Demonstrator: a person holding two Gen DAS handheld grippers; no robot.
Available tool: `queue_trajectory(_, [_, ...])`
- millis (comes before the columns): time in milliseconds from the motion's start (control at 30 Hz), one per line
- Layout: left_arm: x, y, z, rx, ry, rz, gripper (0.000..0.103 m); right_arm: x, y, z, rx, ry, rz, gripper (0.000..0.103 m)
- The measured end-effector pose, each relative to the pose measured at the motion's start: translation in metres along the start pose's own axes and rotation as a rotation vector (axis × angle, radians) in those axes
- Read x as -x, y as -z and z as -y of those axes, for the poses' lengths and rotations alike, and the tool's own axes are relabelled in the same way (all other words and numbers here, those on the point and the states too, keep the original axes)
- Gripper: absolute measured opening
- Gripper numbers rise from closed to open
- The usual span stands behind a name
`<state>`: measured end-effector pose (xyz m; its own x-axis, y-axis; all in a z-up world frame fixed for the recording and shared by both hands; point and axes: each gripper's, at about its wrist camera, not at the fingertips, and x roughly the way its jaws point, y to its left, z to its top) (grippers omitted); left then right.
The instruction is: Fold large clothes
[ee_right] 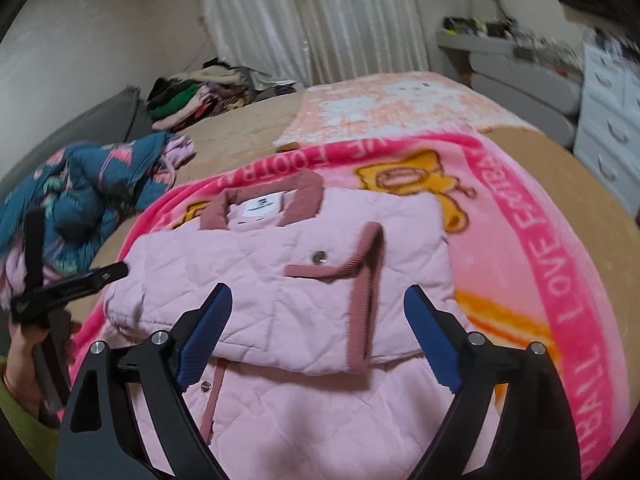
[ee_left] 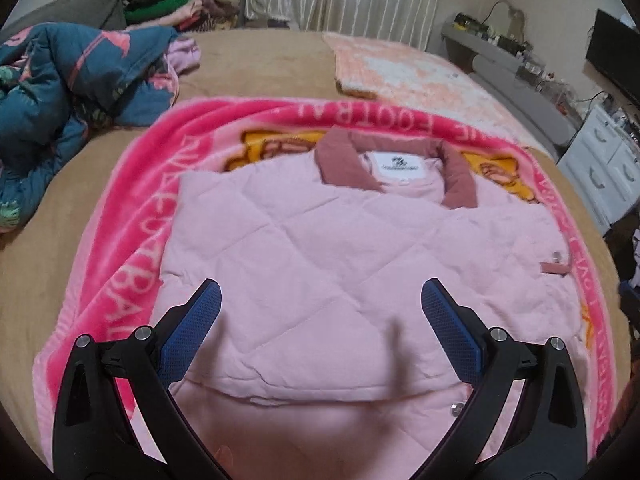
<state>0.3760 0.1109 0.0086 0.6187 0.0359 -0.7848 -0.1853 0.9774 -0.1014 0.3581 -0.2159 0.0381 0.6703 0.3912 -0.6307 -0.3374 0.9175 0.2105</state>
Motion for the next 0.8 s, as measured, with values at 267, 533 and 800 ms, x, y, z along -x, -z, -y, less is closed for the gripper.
queue_trajectory(267, [-0.043, 0.015, -0.017, 0.009, -0.022, -0.123, 0.094, -0.016, -0.004, -0.046, 0.136, -0.010, -0.008, 0.091])
queue_trajectory(533, [-0.064, 0.025, -0.031, 0.033, 0.010, -0.135, 0.095, -0.050, -0.001, -0.082, 0.231, -0.007, -0.080, 0.094])
queue_trajectory(800, [-0.068, 0.027, -0.031, 0.028, 0.013, -0.112, 0.095, -0.119, 0.018, -0.081, 0.246, 0.147, -0.261, 0.094])
